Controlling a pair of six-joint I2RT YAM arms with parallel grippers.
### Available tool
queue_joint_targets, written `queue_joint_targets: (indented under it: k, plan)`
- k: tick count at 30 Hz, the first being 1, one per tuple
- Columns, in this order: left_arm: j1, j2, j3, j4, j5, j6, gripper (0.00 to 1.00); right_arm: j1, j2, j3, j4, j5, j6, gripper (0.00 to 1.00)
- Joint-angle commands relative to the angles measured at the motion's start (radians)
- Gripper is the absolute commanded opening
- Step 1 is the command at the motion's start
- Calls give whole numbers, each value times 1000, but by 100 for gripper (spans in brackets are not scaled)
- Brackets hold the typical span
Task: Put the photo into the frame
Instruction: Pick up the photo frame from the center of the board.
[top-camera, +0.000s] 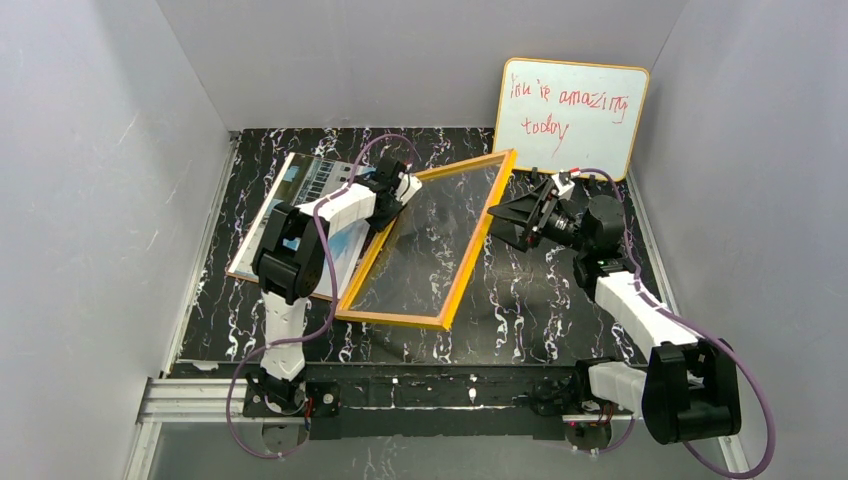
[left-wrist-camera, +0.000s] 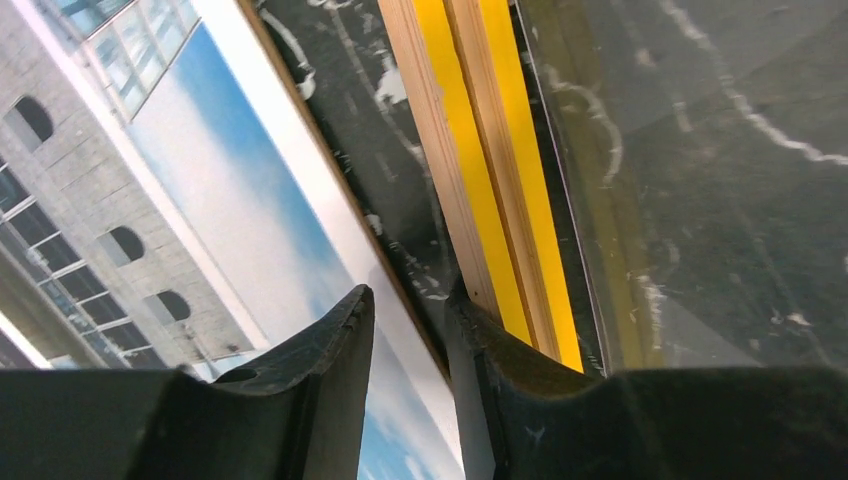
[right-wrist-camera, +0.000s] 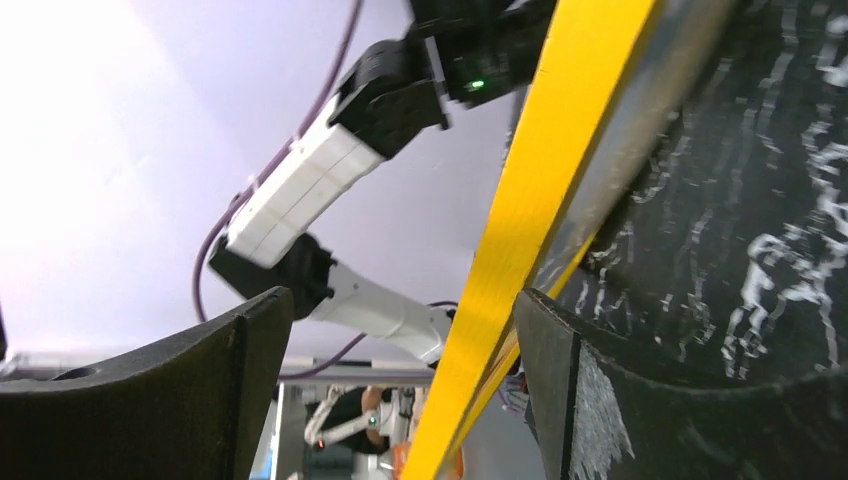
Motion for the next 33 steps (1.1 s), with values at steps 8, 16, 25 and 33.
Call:
queue_joint_targets:
  k: [8, 16, 25, 33]
  plan:
    - [-112, 70, -49, -177, 496, -96, 34, 102, 118, 65, 271, 44, 60, 90]
    - [-90, 41, -35, -192, 423, -96, 34, 115, 118, 194, 79, 75, -40, 89]
    - [61, -64, 367, -407, 440, -141, 89, 116, 141, 216, 46, 54, -19, 88]
    - [10, -171, 729, -620, 866, -300, 98, 118, 189, 266, 61, 47, -4, 87]
